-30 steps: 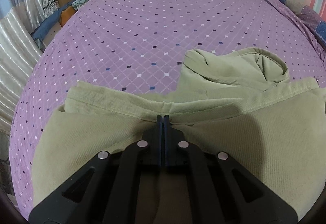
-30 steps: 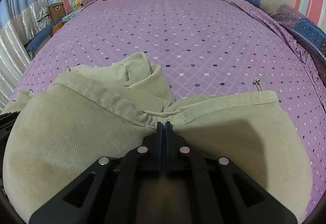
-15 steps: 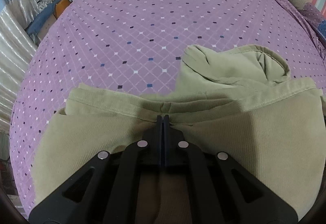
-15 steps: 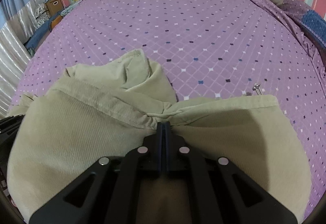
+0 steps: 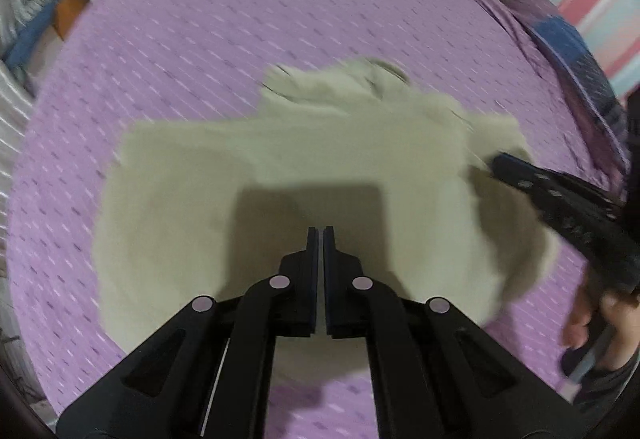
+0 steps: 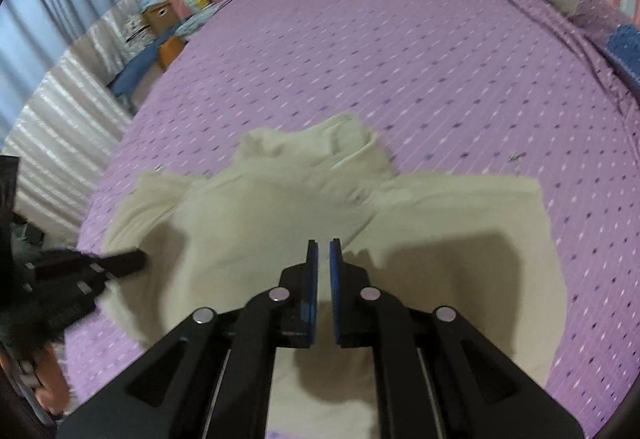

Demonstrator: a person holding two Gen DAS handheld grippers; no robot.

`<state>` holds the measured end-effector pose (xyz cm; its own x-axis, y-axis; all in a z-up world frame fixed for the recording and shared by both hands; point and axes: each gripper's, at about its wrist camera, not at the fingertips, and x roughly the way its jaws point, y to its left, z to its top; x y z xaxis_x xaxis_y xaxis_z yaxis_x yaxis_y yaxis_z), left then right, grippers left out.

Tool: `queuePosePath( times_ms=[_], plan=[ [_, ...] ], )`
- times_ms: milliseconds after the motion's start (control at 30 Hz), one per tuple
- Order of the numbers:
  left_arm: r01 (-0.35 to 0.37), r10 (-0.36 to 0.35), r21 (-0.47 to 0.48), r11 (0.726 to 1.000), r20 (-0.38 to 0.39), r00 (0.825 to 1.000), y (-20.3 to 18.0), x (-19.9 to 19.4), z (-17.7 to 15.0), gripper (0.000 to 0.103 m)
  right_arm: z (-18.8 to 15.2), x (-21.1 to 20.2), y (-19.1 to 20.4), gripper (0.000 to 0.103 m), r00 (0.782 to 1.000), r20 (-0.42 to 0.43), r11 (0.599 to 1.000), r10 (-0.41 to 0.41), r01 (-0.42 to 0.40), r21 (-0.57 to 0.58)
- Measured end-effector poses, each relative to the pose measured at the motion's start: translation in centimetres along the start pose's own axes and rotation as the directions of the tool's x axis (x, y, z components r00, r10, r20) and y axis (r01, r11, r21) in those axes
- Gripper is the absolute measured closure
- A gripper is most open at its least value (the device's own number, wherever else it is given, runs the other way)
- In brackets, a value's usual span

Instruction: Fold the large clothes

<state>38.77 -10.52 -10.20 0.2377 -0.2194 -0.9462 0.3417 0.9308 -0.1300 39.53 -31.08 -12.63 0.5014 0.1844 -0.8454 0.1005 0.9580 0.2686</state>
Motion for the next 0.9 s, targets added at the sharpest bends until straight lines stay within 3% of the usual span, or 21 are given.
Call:
queuePosePath(
  times_ms=[100,200,300,433,667,900],
  plan=[
    [-0.095,0.095,0.02,0.995,0.0,0.995,-1.9,1.9,-0.4,0.103,-0.9,1.2,1.5,0.097,0.999,-0.048,0.999,-0.024,0.023,-0.025],
    [-0.076,0.072,-0.056,0.996,-0.067,0.995,-0.7,5.5,0.4,0.103,-1.5,3.9,0.8,0.097,0.992,-0.097,0.996,-0.084,0.083,-0.017],
    [-0.069,0.063,-0.091,0.994,-0.061,0.996,0.5,7.2,1.5,0.103,-1.6,6.6,-0.8,0.103,0.99,-0.12,0.997,-0.079,0.082,0.016],
    [-0.067,0.056,-0.126,0.99,-0.088,0.995,2.2,9.8,3.1,0.1,-0.7,9.4,-2.2,0.103,0.986,-0.148,0.996,-0.079,0.086,0.036],
    [-0.157,0.153,-0.054,0.986,-0.064,0.986,1.7,12.5,5.4,0.1,1.7,12.6,-3.0,0.103,0.982,-0.159,0.993,-0.106,0.112,0.028],
    [-0.064,0.058,-0.116,0.991,-0.054,0.997,4.0,14.0,7.3,0.1,3.1,14.5,-3.8,0.103,0.987,-0.133,0.995,-0.093,0.098,0.031]
  ],
)
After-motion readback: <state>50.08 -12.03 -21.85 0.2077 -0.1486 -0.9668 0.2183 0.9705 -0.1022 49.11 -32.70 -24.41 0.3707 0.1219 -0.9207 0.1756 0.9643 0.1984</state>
